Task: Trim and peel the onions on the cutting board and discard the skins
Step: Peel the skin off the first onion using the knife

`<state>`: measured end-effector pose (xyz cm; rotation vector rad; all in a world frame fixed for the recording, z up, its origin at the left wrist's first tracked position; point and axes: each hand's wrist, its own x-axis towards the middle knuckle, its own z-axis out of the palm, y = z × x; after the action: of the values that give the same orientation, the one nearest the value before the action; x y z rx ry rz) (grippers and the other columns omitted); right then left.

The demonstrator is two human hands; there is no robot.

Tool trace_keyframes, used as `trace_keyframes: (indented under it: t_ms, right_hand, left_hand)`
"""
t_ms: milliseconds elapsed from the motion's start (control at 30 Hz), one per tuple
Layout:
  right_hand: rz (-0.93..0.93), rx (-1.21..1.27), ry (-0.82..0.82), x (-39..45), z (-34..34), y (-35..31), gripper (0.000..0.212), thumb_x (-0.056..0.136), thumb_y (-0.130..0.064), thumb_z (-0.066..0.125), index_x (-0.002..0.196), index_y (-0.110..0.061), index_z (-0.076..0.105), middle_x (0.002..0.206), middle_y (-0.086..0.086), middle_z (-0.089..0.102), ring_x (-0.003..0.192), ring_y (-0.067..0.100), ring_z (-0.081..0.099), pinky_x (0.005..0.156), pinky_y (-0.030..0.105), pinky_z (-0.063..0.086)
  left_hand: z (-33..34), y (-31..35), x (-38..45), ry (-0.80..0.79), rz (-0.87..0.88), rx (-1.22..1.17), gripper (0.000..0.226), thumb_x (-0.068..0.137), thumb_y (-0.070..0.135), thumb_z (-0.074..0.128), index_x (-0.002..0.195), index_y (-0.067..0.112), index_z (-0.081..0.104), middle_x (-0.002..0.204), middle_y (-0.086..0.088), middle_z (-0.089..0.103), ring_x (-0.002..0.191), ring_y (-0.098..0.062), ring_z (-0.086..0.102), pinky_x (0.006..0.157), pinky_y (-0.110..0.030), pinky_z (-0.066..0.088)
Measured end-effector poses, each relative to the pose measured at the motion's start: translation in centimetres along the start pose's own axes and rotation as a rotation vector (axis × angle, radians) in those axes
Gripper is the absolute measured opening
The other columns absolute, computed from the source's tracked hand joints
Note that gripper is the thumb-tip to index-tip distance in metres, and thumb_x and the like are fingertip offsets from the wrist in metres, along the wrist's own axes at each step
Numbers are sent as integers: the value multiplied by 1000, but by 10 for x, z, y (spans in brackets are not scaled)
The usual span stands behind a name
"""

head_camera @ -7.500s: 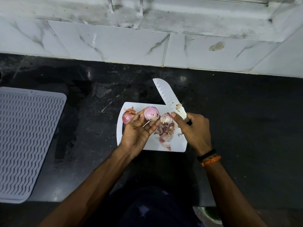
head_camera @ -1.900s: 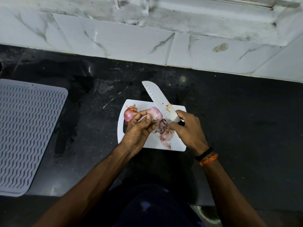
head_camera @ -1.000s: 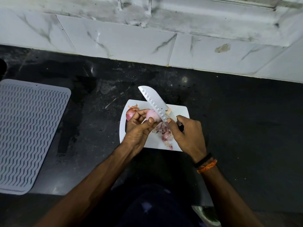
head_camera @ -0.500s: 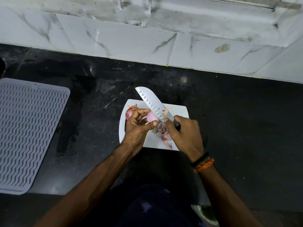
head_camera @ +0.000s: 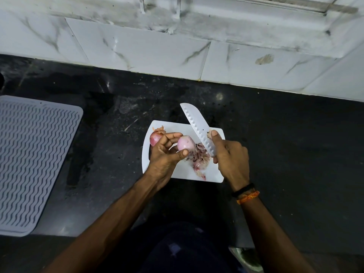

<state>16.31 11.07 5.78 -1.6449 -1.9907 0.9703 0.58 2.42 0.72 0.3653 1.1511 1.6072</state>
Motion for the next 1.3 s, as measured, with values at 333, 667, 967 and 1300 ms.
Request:
trace_keyframes:
  t_ms: [333,667,967,1300]
  right_hand:
    - [39,-245,113,8,3,22,70,76,-82,49,55,-16,57,53,-2,58,51,17,59,51,38,53]
    - [202,58,-119,13,13,31,41,65,-50,86,93,-22,73,86,-10,72,78,8,68,65,29,58]
    - [280,339,-204,12,13,18,26,69,-15,86,93,-14,74,73,-4,69,51,1,58,41,11,39]
    - [281,397,-247,8,11,11,17,74,-1,71,90,-8,70,72,3,66,49,8,51,40,19,37]
  left_hand:
    - [-1,3,-5,-198,-64,-112,83,64,16,91,135,0,51,139,-23,53,125,-28,57,100,-37,50]
    - [2,3,-1,-37,223,557,57,63,6,91,114,15,67,117,-1,70,110,-20,67,96,-38,55]
    - [-2,0,6,68,647,1046,57,64,14,92,112,5,62,121,-3,55,112,10,47,90,-10,42]
    - [-3,5,7,61,611,1004,48,61,24,92,102,14,71,111,6,59,110,-3,53,93,-53,48]
